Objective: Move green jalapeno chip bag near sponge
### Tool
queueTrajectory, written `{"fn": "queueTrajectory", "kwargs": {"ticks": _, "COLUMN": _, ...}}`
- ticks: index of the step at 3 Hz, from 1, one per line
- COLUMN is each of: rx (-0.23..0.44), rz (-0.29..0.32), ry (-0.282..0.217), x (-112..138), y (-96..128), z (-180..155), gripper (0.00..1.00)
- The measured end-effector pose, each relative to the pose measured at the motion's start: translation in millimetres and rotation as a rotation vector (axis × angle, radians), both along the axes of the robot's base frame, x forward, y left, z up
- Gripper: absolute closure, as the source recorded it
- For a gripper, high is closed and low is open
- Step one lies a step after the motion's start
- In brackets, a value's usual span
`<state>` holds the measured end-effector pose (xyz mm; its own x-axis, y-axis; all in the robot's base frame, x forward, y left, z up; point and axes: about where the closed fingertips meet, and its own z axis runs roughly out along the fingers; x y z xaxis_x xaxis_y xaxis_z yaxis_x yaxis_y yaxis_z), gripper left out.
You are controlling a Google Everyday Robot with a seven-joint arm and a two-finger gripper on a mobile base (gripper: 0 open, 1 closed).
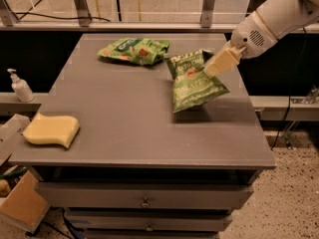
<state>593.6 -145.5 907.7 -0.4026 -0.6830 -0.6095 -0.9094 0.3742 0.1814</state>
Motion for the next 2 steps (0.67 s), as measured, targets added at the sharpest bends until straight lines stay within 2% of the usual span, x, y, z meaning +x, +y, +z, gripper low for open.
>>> {"fn": "queueTrajectory", "kwargs": {"ticks": 2, "rx": 0.015, "rz": 0.119, "ry": -0.02, "x": -43, "y": 55, "z": -1, "gripper": 1.0}}
